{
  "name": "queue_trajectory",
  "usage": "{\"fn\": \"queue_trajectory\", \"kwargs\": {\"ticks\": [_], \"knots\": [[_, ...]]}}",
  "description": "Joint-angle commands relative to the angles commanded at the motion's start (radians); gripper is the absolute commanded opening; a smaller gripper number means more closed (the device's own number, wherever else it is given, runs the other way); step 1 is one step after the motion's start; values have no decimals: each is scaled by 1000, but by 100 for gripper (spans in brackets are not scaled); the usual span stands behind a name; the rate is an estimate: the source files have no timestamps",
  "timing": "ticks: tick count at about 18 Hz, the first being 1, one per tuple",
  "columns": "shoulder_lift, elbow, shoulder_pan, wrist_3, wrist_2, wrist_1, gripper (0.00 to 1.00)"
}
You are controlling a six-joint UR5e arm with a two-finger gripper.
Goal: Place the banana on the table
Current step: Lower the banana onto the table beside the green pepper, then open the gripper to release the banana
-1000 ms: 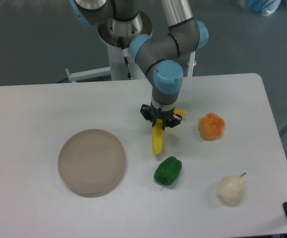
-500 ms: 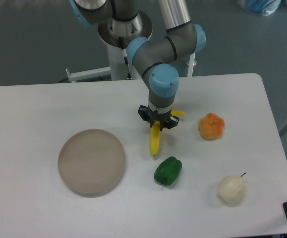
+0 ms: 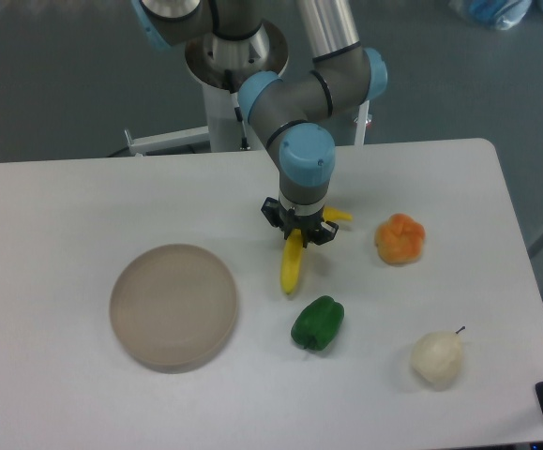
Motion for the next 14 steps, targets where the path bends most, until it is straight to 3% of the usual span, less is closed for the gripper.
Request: {"fn": "queue_trajectory", "kwargs": {"ticks": [7, 9, 12, 14], "knots": [[-3, 5, 2, 2, 2, -2, 30], [0, 9, 2, -1, 2, -2, 42], [-2, 14, 0, -6, 3, -2, 52], [2, 14, 2, -6, 3, -2, 67]]}}
